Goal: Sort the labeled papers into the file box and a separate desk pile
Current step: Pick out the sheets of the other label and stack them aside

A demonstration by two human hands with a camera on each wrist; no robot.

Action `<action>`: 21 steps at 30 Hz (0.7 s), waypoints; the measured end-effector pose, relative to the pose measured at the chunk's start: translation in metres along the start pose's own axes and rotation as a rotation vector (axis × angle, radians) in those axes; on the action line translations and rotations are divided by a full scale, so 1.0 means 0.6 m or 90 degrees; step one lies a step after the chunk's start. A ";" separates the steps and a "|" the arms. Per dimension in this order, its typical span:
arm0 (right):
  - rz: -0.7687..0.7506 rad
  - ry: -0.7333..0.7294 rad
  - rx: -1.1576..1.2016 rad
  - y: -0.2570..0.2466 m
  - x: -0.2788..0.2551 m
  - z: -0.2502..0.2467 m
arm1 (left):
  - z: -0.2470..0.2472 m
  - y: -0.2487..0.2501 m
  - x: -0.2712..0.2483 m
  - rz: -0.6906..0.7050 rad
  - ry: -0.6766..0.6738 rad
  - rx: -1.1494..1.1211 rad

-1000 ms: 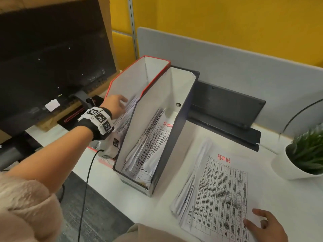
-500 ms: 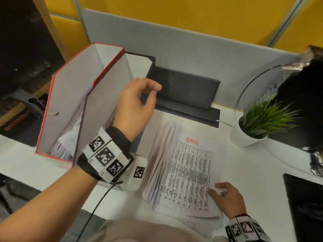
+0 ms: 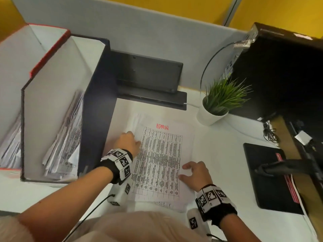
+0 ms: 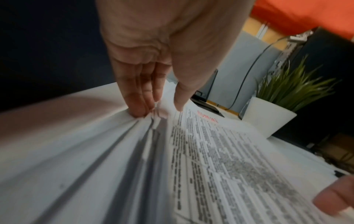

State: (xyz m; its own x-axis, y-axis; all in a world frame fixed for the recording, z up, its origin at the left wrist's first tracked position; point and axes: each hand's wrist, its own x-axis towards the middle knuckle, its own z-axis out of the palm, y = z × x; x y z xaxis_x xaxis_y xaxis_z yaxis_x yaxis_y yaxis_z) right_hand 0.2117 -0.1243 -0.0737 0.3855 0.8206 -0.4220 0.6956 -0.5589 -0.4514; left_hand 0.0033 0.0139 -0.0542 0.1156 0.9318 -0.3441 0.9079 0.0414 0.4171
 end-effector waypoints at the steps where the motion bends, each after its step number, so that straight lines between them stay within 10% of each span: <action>1: 0.004 -0.003 -0.010 -0.002 0.000 -0.001 | 0.001 0.002 0.003 0.002 -0.001 0.021; 9: 0.033 -0.032 -0.030 -0.009 0.014 -0.008 | 0.011 0.014 0.016 0.045 0.027 -0.064; 21: 0.094 0.074 0.460 -0.016 0.060 -0.043 | 0.000 -0.008 0.002 0.119 -0.074 -0.336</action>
State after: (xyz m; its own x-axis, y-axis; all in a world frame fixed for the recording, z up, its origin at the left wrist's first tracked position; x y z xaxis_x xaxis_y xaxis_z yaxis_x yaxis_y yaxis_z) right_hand 0.2344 -0.0864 -0.0640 0.5339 0.7159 -0.4500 0.0753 -0.5704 -0.8179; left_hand -0.0012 0.0147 -0.0565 0.3256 0.8963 -0.3011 0.5463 0.0816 0.8336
